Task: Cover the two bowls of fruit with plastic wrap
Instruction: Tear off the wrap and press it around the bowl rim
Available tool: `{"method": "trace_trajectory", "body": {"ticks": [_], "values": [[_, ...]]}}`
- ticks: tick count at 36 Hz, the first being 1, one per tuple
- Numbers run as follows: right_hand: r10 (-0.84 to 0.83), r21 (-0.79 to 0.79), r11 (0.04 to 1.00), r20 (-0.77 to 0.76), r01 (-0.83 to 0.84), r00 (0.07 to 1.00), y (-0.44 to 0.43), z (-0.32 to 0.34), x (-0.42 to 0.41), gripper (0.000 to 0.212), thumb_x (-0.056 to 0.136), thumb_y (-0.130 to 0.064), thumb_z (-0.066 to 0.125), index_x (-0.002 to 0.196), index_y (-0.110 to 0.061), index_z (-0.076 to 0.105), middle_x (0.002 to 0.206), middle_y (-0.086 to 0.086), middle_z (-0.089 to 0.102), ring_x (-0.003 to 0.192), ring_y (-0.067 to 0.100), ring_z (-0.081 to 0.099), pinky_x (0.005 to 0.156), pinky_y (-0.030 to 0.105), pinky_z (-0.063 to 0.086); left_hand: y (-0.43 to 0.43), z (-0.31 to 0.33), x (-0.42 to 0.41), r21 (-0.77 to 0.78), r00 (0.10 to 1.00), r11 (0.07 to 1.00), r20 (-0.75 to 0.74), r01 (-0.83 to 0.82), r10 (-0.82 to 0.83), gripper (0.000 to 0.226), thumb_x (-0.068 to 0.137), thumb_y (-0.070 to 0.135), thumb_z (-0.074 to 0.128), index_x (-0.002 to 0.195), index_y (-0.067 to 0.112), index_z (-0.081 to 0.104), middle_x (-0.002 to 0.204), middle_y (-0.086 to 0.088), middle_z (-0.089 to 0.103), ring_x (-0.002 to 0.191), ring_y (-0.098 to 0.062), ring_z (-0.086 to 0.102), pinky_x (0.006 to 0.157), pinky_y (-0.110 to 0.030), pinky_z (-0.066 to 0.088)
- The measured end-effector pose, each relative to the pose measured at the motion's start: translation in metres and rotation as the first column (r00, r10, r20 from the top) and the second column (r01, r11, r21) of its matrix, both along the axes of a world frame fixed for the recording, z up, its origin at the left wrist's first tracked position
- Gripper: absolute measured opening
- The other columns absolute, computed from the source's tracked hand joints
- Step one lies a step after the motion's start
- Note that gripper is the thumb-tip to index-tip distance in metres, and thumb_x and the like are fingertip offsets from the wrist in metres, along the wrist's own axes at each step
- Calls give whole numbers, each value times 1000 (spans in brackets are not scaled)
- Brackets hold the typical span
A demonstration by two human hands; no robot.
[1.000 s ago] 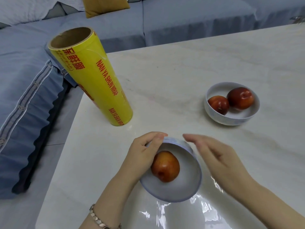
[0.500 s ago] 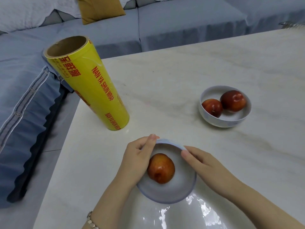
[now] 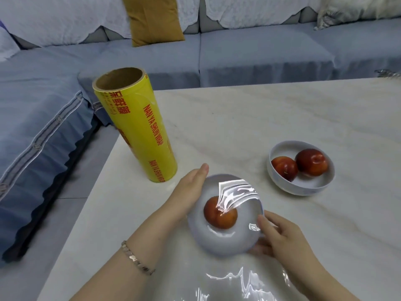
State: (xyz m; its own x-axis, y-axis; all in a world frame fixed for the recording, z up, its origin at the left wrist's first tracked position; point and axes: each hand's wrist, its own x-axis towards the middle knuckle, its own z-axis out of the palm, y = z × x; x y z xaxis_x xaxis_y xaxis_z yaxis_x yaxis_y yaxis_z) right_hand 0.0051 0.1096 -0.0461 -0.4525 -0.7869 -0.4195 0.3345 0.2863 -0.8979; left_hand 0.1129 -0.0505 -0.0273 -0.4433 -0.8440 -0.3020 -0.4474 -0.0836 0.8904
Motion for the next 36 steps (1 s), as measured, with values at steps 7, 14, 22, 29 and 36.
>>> {"method": "trace_trajectory", "body": {"ticks": [7, 14, 22, 29, 36], "values": [[-189, -5, 982, -22, 189, 982, -79, 7, -24, 25, 95, -22, 47, 85, -4, 61, 84, 15, 66, 60, 22, 69, 55, 24, 58, -3, 4, 20, 8, 980, 986, -104, -168, 168, 14, 97, 30, 42, 93, 27, 55, 99, 0, 60, 96, -19, 62, 89, -34, 47], [-348, 104, 935, 65, 340, 935, -135, -4, -40, 26, 97, -23, 42, 88, -1, 52, 89, 13, 59, 45, 21, 64, 50, 22, 54, 12, -11, 46, 14, 999, 999, -9, -51, 51, 20, 93, 16, 51, 82, 25, 64, 90, 2, 69, 85, -14, 65, 70, -16, 46], [-334, 125, 939, 111, 320, 936, -123, -5, -44, 29, 95, -27, 47, 92, 1, 55, 81, 14, 61, 54, 20, 63, 81, 35, 55, 17, -16, 36, 4, 1000, 1000, -1, -17, 17, 23, 92, 10, 51, 80, 23, 65, 88, 2, 70, 80, -12, 64, 65, -16, 45], [-370, 222, 924, 307, 313, 877, -47, -5, -57, 42, 92, -36, 50, 106, 3, 43, 89, 21, 59, 74, 28, 63, 49, 29, 56, 23, -24, 25, -28, 998, 998, 6, 56, -56, 25, 91, 10, 53, 79, 28, 64, 83, 7, 69, 80, -11, 66, 71, -15, 47], [-478, 100, 878, 132, 468, 868, -5, -12, -104, 53, 94, -31, 48, 139, -16, 24, 111, 27, 56, 82, 30, 64, 84, 40, 49, 27, -38, 32, -101, 981, 984, 142, 145, -130, 22, 91, 18, 56, 81, 36, 63, 81, 13, 66, 85, -9, 63, 84, -25, 45]]}}
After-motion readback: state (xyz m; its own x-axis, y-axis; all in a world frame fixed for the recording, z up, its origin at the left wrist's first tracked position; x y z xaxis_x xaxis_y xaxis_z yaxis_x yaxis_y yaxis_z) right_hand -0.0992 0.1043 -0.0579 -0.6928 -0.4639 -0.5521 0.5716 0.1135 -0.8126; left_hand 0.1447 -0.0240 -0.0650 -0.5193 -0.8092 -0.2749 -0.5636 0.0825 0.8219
